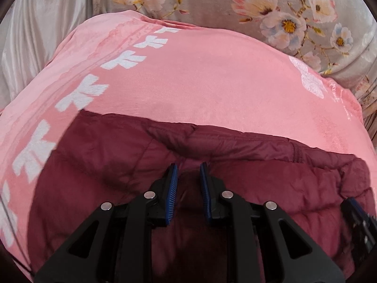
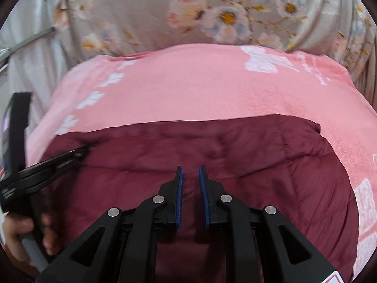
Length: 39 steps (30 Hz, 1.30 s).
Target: Fold large clothes
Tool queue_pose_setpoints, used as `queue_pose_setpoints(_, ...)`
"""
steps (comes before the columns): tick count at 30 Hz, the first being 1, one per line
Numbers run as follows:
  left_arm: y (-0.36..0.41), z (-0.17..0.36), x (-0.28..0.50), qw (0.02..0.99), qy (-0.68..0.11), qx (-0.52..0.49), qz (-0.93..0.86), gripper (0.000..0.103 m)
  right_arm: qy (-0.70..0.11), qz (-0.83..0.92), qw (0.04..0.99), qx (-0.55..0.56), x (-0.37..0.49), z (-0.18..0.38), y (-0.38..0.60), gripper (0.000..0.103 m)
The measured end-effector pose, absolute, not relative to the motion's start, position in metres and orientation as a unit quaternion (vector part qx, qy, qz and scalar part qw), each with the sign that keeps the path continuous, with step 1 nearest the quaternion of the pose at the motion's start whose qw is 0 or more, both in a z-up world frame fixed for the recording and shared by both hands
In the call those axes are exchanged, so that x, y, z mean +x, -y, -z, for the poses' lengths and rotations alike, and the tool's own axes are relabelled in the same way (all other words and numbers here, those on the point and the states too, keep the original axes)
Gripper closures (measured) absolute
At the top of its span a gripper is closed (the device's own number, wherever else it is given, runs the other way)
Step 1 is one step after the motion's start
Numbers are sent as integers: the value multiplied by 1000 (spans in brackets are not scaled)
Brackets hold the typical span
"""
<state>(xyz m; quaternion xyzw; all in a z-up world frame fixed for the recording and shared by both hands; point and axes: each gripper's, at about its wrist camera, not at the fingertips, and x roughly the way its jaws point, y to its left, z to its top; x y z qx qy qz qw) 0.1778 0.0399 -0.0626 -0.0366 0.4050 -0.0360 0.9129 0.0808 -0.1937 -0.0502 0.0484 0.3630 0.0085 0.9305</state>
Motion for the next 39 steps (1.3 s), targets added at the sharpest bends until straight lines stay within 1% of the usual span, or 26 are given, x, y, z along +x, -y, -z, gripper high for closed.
queue_pose_setpoints(2,-51,52,163,914,-401,-48,40,84,-355,-36,934,29,65,42,169,87)
queue_pose_setpoints(5,-68,49,149,916,-397,-52,15,84,-366,-64,928,10,60,47,142,87)
queue_pose_setpoints(9,-86,62,146,913,-404,-54,1,84,-396,-62,916,17,67,72,132,87)
queue_pose_setpoints(17,-78,79,144,925,-380,-14,-6,84,-392,-40,919,-8,67,86,120,89)
queue_pose_setpoints(22,-110,57,131,920,-386,-69,11,83,-391,-38,919,31,51,69,126,89)
queue_pose_setpoints(24,-136,44,120,923,-376,-87,1,67,-386,-36,921,30,40,64,124,89)
queue_pose_setpoints(25,-151,40,114,924,-371,-94,-10,51,-387,-38,921,31,36,63,122,89)
queue_pose_setpoints(26,-169,38,108,923,-370,-101,-25,44,-390,-42,919,34,30,63,120,89)
queue_pose_setpoints(30,-209,59,106,899,-415,-134,-30,43,-393,-36,918,25,20,68,110,89)
queue_pose_setpoints(34,-213,77,107,884,-435,-169,-8,34,-390,-23,921,-9,19,74,101,89)
queue_pose_setpoints(36,-209,84,112,881,-442,-168,0,28,-390,-20,920,-14,19,77,101,89)
queue_pose_setpoints(37,-206,86,115,882,-442,-162,-2,24,-390,-20,920,-14,19,77,102,89)
queue_pose_setpoints(39,-202,87,117,886,-439,-152,-4,22,-390,-19,921,-16,20,79,102,89)
